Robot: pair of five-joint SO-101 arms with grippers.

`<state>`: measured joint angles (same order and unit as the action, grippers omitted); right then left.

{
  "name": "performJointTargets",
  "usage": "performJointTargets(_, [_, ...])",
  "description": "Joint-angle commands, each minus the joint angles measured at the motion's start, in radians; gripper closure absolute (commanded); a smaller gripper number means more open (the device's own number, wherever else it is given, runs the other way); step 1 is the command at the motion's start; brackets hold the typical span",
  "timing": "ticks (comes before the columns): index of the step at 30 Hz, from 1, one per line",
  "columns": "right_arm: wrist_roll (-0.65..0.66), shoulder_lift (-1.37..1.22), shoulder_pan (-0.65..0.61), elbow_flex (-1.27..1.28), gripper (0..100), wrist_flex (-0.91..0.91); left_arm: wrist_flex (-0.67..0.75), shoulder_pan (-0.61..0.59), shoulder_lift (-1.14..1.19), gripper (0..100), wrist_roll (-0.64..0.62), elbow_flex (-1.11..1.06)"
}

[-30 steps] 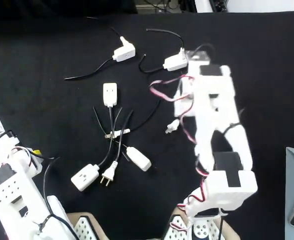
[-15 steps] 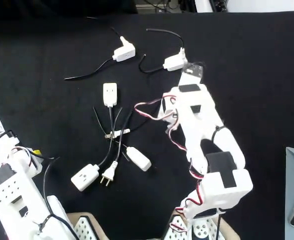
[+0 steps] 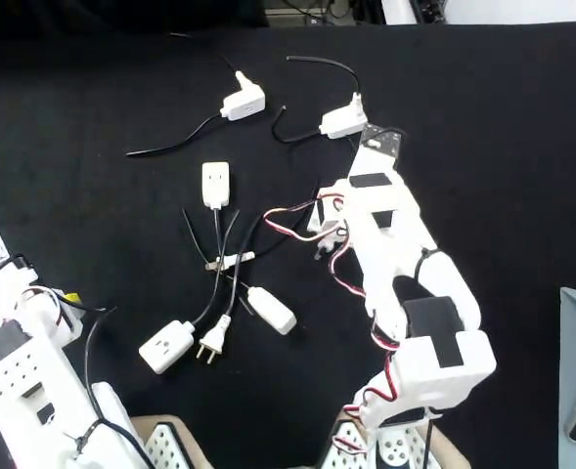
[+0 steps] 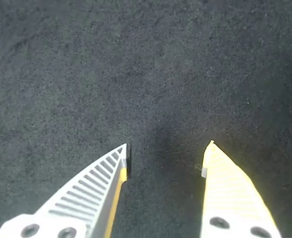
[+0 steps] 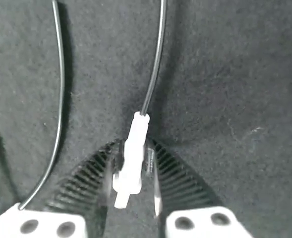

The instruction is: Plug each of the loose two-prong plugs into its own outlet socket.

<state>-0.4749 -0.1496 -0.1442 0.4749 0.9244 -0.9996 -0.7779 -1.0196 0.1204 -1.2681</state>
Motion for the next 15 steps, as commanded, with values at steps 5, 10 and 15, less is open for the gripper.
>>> performJointTargets(5, [-0.002,0.042,-0.028,0.024,95.2,-0.009,0.015,0.002,-0.015,75,0.000,0.008])
performJointTargets(10, [-0.002,0.042,-0.058,0.022,95.2,-0.009,0.015,0.002,-0.015,75,0.000,0.008])
performJointTargets(15, [-0.002,0.042,-0.077,0.022,95.1,-0.002,0.015,0.002,-0.015,75,0.000,0.007])
